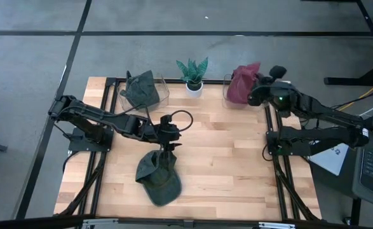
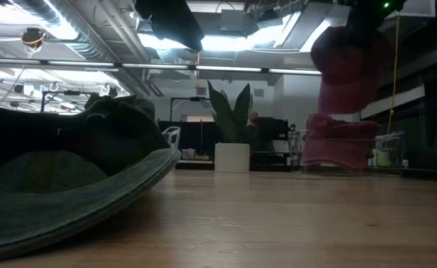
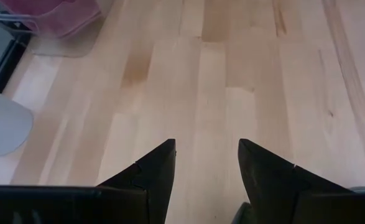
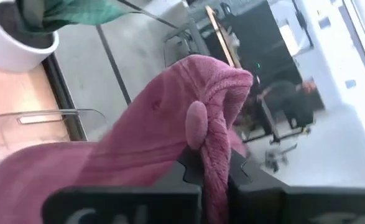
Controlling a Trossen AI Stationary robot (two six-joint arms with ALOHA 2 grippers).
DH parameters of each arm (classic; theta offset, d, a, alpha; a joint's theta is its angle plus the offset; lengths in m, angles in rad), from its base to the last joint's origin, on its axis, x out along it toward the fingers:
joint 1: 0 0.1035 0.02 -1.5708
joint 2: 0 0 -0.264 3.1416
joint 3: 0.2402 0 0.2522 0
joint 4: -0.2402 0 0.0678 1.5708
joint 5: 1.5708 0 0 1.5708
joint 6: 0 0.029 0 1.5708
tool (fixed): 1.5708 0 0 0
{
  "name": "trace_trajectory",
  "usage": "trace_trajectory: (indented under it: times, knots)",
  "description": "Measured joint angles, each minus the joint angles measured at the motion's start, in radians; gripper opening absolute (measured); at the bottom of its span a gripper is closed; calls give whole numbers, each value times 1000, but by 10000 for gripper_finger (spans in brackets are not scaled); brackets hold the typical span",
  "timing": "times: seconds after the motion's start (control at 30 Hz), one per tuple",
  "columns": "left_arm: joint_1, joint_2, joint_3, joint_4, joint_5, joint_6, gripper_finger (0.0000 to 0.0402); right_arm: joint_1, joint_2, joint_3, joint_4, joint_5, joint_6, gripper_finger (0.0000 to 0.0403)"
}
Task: Pick & Place hat
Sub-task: Put the red cap into the right transparent bin
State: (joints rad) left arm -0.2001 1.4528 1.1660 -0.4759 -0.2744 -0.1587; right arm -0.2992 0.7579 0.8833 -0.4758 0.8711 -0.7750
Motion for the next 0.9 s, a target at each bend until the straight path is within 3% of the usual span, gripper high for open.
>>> trace_trajectory:
  times: [0.2, 0.6, 0.9]
  knots:
    - [0, 0, 0, 0, 0, 26, 171, -81, 40, -22, 57, -116, -191, 10]
    - [0, 0, 0, 0, 0, 50, 171, -297, 77, -22, 90, -382, -290, 10]
    - [0, 0, 0, 0, 0, 50, 171, -392, 164, -22, 121, -474, -362, 10]
